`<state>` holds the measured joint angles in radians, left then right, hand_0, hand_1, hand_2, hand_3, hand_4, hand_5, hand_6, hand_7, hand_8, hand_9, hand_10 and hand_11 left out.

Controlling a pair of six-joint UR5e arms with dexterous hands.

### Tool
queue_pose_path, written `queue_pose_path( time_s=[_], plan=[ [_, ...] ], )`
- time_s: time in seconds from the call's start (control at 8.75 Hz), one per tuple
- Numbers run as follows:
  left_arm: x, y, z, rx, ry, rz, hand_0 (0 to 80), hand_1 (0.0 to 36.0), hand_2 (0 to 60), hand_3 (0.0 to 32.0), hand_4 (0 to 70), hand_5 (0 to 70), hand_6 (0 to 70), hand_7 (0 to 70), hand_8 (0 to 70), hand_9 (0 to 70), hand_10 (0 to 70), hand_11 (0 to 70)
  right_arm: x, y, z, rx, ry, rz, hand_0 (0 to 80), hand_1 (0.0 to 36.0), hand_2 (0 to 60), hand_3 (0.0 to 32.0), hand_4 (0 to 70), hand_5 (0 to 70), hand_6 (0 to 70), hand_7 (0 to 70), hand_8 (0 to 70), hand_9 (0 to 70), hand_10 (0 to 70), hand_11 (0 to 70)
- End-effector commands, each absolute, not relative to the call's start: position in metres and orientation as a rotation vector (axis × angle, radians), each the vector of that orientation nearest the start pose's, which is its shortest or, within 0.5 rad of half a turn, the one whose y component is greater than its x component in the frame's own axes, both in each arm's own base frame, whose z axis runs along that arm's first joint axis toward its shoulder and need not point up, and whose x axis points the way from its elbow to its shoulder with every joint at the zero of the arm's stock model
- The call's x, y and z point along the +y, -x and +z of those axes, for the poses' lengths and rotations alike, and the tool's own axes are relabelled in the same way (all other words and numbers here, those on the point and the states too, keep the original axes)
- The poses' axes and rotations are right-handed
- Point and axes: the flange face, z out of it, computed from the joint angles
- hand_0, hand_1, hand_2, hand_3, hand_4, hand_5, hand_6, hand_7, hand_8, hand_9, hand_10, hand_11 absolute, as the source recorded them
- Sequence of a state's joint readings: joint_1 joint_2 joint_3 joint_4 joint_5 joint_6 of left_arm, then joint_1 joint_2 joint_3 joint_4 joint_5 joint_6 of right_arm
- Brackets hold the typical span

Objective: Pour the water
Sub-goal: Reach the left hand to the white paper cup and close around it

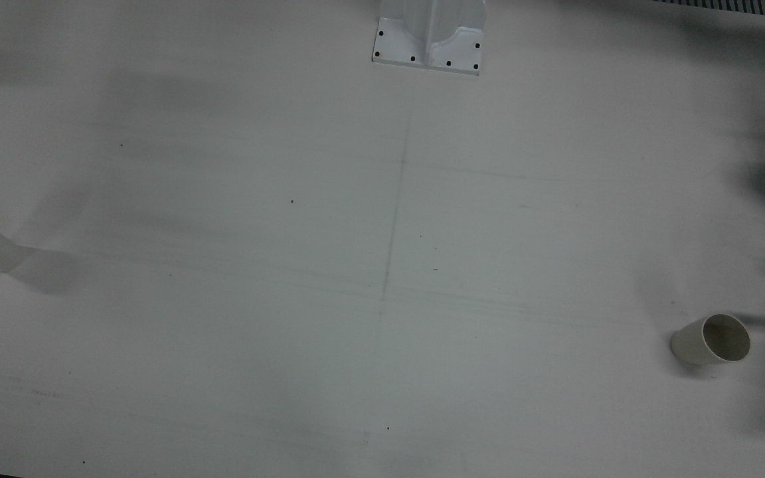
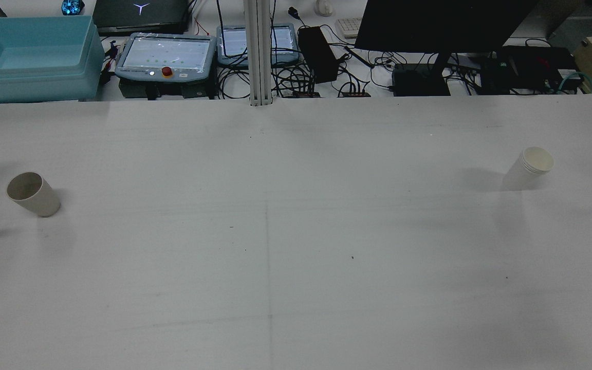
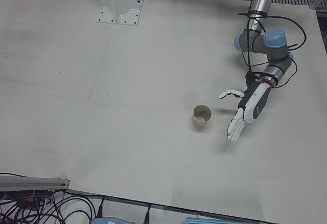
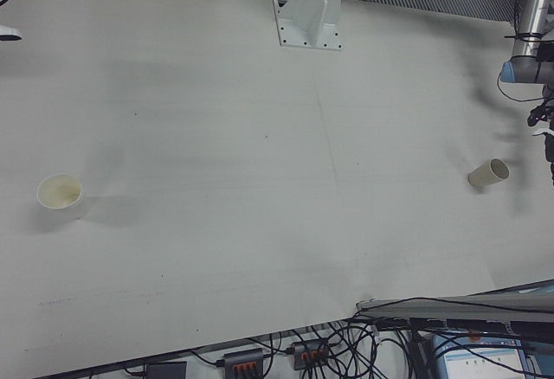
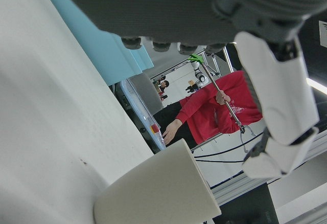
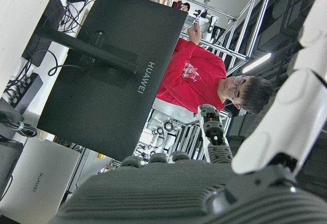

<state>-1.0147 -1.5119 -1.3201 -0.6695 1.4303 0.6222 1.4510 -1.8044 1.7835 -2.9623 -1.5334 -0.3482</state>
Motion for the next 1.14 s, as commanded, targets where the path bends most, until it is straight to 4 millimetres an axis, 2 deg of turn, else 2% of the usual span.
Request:
queue_pose_path(
  time_s=[0.0, 0.11, 0.34, 0.91, 1.03],
  plan=[
    [-0.506, -0.170, 0.755, 2.183, -0.148, -1.329, 37.4, 15.4, 28.6, 6.6, 0.0, 0.0, 0.0, 0.0, 0.0, 0.0, 0.0, 0.0, -0.421, -0.088, 0.667, 2.595, 0.356, -2.187, 40.9, 10.4, 13.7, 0.0, 13.4, 0.0, 2.6, 0.0, 0.0, 0.0, 0.0, 0.0],
    [-0.501, -0.186, 0.759, 2.168, -0.117, -1.316, 33.2, 13.3, 25.1, 6.8, 0.0, 0.0, 0.0, 0.0, 0.0, 0.0, 0.0, 0.0, -0.421, -0.088, 0.666, 2.599, 0.354, -2.183, 41.0, 10.4, 13.6, 0.0, 13.4, 0.0, 2.6, 0.0, 0.0, 0.0, 0.0, 0.0],
    [-0.500, -0.197, 0.756, 2.165, -0.113, -1.293, 34.7, 13.7, 25.7, 6.2, 0.0, 0.0, 0.0, 0.0, 0.0, 0.0, 0.0, 0.0, -0.421, -0.088, 0.665, 2.598, 0.352, -2.179, 41.3, 10.7, 13.6, 0.0, 13.3, 0.0, 2.5, 0.0, 0.0, 0.0, 0.0, 0.0],
    [-0.534, -0.223, 0.735, 2.178, -0.113, -1.286, 38.0, 14.9, 26.8, 4.8, 0.0, 0.0, 0.0, 1.6, 0.0, 0.0, 0.0, 0.0, -0.421, -0.088, 0.657, 2.616, 0.353, -2.162, 41.2, 10.6, 12.7, 0.0, 11.9, 0.0, 1.9, 0.0, 0.0, 0.0, 0.0, 0.0],
    [-0.536, -0.224, 0.736, 2.164, -0.121, -1.301, 40.3, 15.8, 28.3, 0.2, 1.2, 3.4, 0.1, 3.0, 0.0, 0.0, 0.0, 0.0, -0.421, -0.088, 0.657, 2.614, 0.346, -2.158, 41.3, 10.6, 12.6, 0.0, 11.7, 0.0, 1.8, 0.0, 0.0, 0.0, 0.0, 0.0]
  ],
)
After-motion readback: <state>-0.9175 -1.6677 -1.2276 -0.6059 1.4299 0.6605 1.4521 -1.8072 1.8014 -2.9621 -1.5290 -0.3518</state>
